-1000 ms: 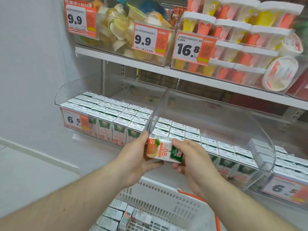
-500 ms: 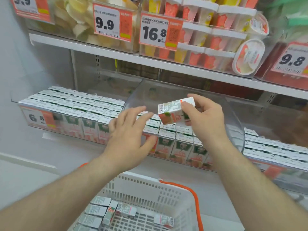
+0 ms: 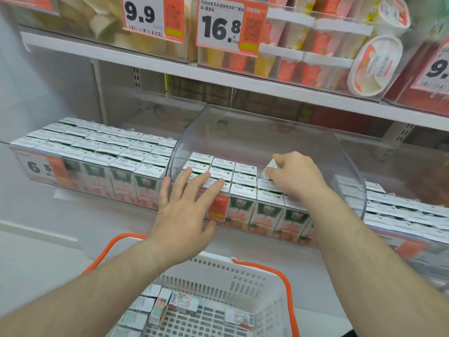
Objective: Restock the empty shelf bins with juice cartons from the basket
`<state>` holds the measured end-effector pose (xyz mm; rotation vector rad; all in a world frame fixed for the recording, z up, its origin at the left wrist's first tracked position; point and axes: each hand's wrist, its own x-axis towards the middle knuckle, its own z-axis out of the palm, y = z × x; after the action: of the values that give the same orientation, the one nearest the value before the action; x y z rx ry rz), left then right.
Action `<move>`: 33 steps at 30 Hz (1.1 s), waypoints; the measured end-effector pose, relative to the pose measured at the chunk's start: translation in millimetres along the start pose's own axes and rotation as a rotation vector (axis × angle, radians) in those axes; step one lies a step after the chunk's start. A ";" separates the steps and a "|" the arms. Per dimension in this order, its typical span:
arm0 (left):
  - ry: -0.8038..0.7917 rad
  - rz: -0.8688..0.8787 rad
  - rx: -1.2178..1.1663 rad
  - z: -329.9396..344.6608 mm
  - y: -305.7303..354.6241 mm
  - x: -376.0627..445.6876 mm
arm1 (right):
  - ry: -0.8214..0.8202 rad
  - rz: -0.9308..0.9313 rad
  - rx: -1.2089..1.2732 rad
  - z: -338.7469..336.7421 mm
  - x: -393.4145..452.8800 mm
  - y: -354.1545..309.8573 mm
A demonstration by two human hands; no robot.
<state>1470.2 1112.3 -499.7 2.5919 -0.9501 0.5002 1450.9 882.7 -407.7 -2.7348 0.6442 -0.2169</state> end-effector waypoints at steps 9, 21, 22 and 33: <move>-0.063 -0.031 -0.017 -6.5 3.8 -0.4 | -0.146 -0.010 -0.095 13.9 13.6 -19.5; -0.181 -0.068 0.002 -18.7 7.4 2.2 | -0.249 -0.024 0.011 0.1 10.7 -11.6; -0.172 -0.069 0.002 -18.4 7.2 1.3 | -0.261 -0.044 0.009 -1.9 7.6 -10.8; -0.006 0.088 -0.080 -16.4 -3.0 -37.6 | 0.484 -0.892 -0.086 50.2 -75.7 -29.6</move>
<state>1441.9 1142.1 -502.0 2.4899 -1.0678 0.4676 1406.8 956.0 -450.0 -2.8657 -0.5326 -1.0813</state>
